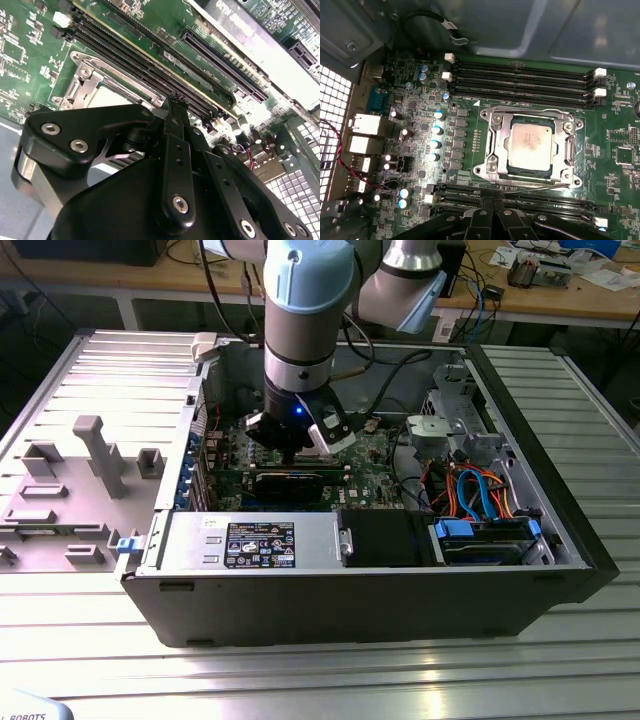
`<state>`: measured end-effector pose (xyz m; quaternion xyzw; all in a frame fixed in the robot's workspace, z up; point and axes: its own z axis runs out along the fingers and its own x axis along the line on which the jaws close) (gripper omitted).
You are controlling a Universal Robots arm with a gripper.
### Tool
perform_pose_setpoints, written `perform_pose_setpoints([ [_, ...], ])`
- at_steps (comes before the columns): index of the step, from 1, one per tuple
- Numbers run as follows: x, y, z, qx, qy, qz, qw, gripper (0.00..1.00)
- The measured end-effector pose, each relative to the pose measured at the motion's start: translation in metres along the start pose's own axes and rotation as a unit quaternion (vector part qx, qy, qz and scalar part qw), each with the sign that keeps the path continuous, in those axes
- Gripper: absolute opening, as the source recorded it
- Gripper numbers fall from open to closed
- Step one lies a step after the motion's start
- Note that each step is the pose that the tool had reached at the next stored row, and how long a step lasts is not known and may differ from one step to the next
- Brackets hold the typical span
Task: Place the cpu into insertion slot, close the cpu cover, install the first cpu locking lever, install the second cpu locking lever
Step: 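Install the second cpu locking lever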
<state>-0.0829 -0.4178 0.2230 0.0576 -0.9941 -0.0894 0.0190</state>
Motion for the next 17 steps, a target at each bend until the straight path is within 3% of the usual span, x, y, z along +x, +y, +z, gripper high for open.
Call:
perform_pose_setpoints([
  [3, 0.0045, -0.0003, 0.0046, -0.0079, -0.0006, -0.002, 0.99997, 0.11],
  [5, 0.0055, -0.0002, 0.0060, -0.0100, -0.0012, 0.000, 0.99995, 0.11],
  [8, 0.0106, 0.0000, 0.0084, -0.0110, -0.0019, 0.003, 0.99993, 0.11],
  [17, 0.0100, 0.0027, 0.0189, -0.0120, -0.0059, 0.023, 0.99964, 0.11],
])
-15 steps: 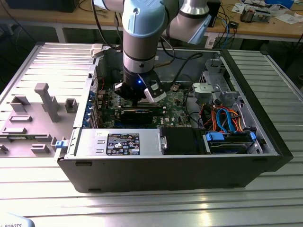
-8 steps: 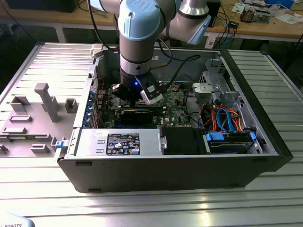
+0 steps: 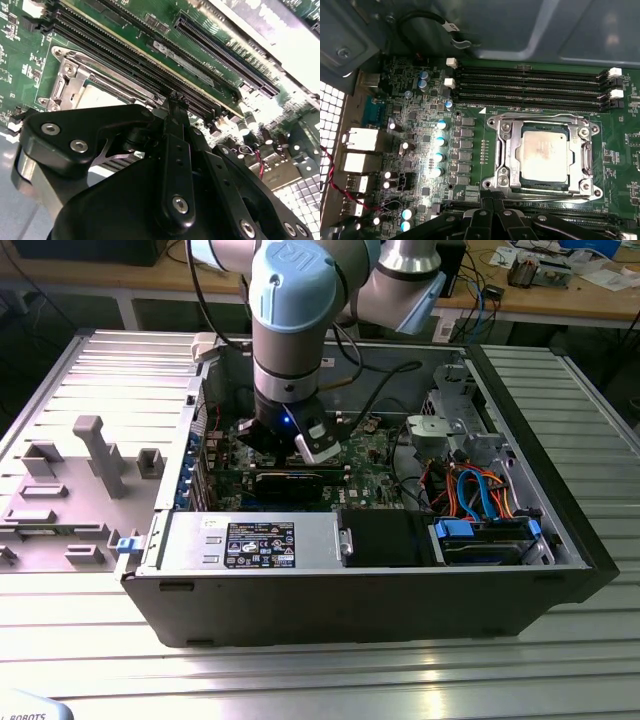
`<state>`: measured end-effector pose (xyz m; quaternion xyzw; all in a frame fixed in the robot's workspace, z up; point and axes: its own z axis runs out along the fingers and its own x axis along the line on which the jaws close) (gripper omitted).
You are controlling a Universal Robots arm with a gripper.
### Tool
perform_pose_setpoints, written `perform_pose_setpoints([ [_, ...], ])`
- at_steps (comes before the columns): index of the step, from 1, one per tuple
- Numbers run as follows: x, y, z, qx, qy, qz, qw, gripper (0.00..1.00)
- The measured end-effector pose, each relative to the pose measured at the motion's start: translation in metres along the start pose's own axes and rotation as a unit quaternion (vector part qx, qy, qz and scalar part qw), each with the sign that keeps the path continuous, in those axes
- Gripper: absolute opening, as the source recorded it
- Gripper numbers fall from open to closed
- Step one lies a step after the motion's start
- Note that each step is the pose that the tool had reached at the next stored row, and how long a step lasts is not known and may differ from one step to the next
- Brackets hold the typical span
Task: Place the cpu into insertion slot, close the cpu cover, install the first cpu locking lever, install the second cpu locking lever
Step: 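Install the second cpu locking lever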
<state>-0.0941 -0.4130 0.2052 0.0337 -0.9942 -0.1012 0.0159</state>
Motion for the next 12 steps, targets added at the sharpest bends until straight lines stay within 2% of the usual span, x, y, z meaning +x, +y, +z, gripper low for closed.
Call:
perform_pose_setpoints([
  [12, 0.0001, 0.0000, 0.0003, -0.0014, -0.0002, 0.000, 1.00000, 0.11],
])
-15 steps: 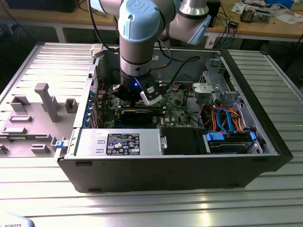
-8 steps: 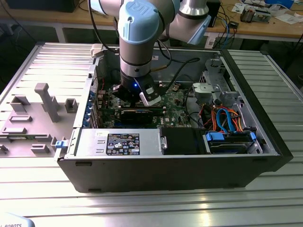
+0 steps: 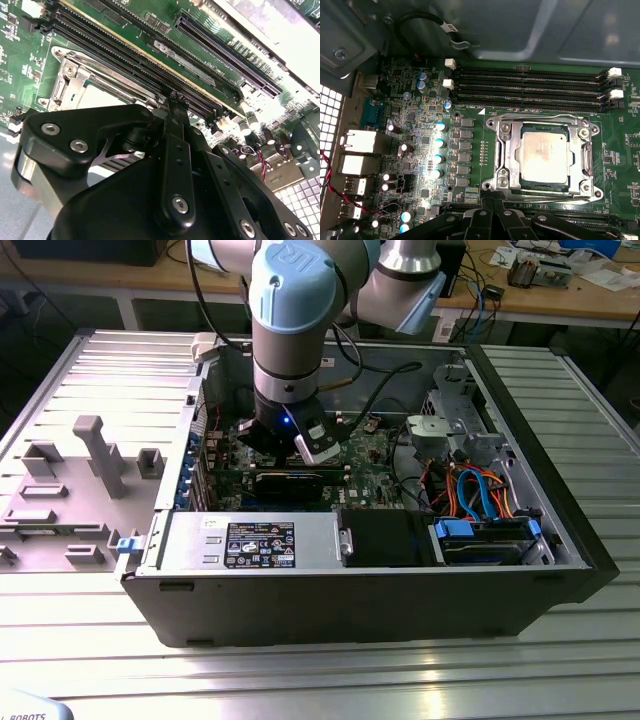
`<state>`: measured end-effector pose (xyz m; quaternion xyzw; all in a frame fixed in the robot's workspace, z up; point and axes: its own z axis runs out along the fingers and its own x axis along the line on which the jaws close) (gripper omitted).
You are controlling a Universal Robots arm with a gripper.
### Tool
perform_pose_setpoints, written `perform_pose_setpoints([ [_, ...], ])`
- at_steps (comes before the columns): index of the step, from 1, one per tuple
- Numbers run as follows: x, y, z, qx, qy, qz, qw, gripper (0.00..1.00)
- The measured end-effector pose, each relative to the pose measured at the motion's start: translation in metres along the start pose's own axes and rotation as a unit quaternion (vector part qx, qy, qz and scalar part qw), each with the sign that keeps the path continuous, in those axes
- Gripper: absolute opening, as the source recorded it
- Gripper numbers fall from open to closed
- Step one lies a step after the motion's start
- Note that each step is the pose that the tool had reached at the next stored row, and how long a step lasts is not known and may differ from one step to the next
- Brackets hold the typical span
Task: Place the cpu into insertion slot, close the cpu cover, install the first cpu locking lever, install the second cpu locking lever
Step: 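Install the second cpu locking lever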
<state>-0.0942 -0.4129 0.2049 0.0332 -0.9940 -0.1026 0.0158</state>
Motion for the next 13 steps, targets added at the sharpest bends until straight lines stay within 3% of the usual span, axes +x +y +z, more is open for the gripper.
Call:
perform_pose_setpoints([
  [13, 0.0016, 0.0013, 0.0041, 0.0000, 0.0000, 0.000, 1.00000, 0.11],
])
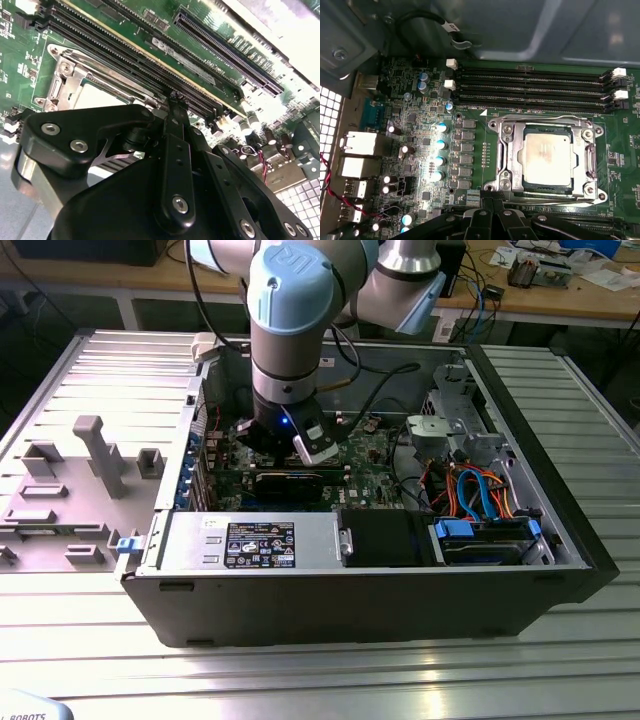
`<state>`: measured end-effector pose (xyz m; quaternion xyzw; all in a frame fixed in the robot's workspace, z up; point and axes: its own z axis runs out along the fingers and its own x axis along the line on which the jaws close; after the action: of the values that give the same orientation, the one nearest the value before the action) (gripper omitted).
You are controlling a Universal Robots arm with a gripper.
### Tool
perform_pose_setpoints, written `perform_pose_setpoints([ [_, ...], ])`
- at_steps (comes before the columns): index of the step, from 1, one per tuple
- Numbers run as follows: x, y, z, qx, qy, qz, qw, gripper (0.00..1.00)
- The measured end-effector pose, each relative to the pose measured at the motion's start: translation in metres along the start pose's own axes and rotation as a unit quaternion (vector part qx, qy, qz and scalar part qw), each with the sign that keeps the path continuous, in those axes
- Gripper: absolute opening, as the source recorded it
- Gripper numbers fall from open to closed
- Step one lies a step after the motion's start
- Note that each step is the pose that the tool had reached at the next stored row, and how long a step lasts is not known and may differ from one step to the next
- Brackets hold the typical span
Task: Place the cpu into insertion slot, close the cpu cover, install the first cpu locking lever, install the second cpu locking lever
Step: 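Install the second cpu locking lever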
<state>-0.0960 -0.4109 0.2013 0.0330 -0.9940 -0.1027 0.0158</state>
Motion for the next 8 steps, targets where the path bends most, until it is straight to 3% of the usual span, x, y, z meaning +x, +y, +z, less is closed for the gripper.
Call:
perform_pose_setpoints([
  [8, -0.0002, 0.0040, 0.0012, 0.0000, -0.0001, 0.000, 1.00000, 0.11],
])
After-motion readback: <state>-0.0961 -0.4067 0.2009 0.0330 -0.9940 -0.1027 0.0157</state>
